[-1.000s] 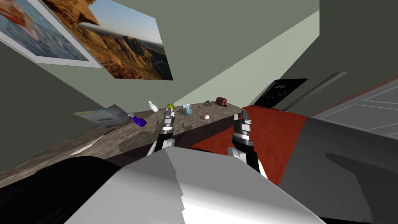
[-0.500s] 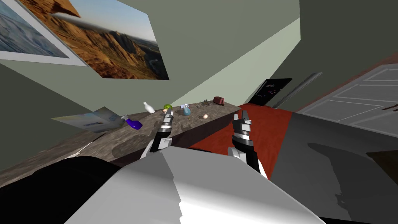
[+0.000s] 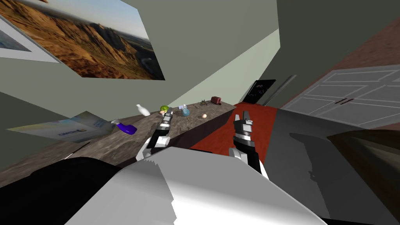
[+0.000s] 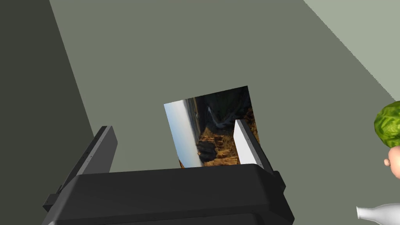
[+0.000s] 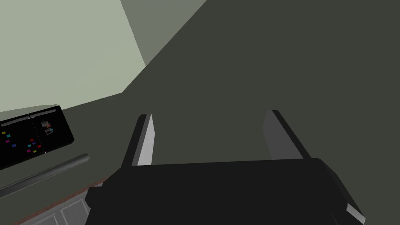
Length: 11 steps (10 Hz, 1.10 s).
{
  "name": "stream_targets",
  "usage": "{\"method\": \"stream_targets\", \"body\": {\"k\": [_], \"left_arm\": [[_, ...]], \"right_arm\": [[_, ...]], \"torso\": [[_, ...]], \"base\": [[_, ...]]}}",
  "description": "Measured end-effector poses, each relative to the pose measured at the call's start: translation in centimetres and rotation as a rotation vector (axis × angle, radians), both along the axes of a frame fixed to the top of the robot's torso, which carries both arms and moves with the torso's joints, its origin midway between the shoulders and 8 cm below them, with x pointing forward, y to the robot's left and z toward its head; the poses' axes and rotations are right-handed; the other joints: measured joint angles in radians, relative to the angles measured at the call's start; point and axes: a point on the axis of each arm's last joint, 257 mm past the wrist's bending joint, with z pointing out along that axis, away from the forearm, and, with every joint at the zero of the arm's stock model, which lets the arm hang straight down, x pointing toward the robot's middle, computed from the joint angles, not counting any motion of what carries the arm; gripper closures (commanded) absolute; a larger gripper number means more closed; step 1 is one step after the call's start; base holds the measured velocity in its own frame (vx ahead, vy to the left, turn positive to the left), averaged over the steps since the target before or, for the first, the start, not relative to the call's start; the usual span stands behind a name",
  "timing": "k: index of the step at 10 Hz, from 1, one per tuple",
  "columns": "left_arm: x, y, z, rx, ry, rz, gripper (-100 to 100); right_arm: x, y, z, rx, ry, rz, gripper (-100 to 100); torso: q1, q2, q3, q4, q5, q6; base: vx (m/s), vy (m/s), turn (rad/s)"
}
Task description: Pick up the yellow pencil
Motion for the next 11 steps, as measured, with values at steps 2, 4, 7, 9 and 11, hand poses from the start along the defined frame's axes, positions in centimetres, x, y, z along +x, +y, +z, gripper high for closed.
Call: {"method": "stream_targets", "body": {"k": [2, 4, 7, 9, 11], "left_arm": [[0.6, 1.0, -0.7, 0.016, 0.042, 0.02, -100], [1.1, 2.1, -0.9, 0.032, 0.075, 0.037, -100], [2.1, 3.6, -1.7, 0.049, 0.135, 0.063, -100], [2.6, 4.7, -2.4, 0.06, 0.18, 0.081, -100], [3.5, 5.8, -2.9, 0.071, 0.225, 0.097, -100]], "right_arm": [[0.0, 0.0, 0.0, 0.0, 0.0, 0.0, 0], [0.0, 0.0, 0.0, 0.0, 0.0, 0.0, 0], [0.0, 0.0, 0.0, 0.0, 0.0, 0.0, 0], [0.0, 0.0, 0.0, 0.0, 0.0, 0.0, 0], [0.0, 0.0, 0.0, 0.0, 0.0, 0.0, 0]], "torso": [[-0.001, -0.001, 0.0, 0.0, 0.0, 0.0], [0.0, -0.001, -0.001, 0.0, 0.0, 0.0], [-0.001, -0.001, -0.001, 0.0, 0.0, 0.0], [-0.001, -0.002, -0.001, 0.0, 0.0, -0.001], [-0.001, -0.002, -0.001, 0.0, 0.0, -0.001]], "base": [[-0.029, 0.026, -0.142], [-0.024, 0.029, -0.145], [-0.024, 0.026, -0.163], [-0.024, 0.024, -0.159], [-0.018, 0.023, -0.15]]}}
